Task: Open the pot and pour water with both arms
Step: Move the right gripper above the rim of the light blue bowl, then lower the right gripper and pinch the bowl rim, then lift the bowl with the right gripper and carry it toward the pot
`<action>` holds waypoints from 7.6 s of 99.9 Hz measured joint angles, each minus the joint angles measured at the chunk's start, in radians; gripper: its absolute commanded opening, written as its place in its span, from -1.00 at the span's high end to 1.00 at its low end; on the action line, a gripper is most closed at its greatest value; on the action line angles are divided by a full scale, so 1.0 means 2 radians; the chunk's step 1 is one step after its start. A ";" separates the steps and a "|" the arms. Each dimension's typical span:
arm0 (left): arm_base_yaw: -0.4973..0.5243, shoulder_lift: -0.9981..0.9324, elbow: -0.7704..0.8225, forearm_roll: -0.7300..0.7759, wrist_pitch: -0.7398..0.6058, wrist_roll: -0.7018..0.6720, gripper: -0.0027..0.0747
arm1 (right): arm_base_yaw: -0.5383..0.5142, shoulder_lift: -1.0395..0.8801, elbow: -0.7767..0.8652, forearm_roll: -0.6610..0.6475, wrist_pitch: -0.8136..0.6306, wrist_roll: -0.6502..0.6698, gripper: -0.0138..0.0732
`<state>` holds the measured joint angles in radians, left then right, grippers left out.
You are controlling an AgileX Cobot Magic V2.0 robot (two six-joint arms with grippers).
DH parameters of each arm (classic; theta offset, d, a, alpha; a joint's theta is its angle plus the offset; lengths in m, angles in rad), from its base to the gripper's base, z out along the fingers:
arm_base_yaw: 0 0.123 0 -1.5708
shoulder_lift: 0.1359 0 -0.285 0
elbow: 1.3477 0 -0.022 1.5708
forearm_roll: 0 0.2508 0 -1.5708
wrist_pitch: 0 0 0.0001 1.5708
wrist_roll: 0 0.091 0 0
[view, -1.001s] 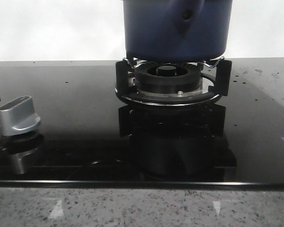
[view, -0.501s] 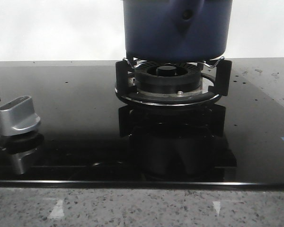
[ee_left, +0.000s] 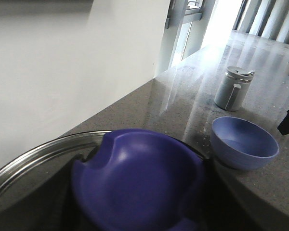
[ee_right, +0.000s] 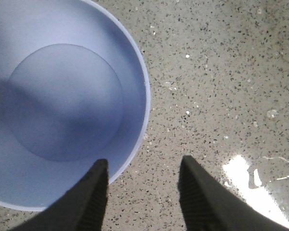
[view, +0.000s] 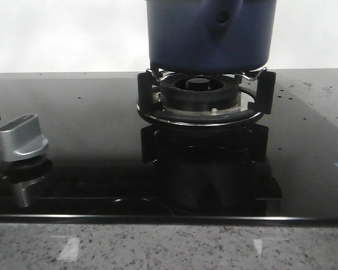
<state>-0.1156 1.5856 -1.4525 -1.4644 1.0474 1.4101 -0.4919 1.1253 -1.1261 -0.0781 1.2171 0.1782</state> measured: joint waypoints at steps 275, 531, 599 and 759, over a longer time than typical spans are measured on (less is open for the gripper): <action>0.000 0.000 0.000 -0.002 0.010 0.000 0.11 | -0.025 0.022 0.027 0.013 -0.035 0.031 0.16; 0.000 0.000 0.000 -0.003 0.003 0.000 0.11 | -0.023 0.076 -0.072 0.115 -0.047 0.031 0.85; 0.000 0.000 0.000 -0.003 -0.005 0.000 0.11 | 0.067 0.087 -0.220 0.177 0.028 0.031 0.83; 0.005 0.000 0.000 -0.002 -0.014 0.000 0.11 | 0.218 0.192 -0.325 0.116 0.032 0.032 0.82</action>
<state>-0.1047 1.5856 -1.4525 -1.4678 1.0202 1.4101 -0.0556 1.5093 -1.7770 0.1541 1.2819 0.2423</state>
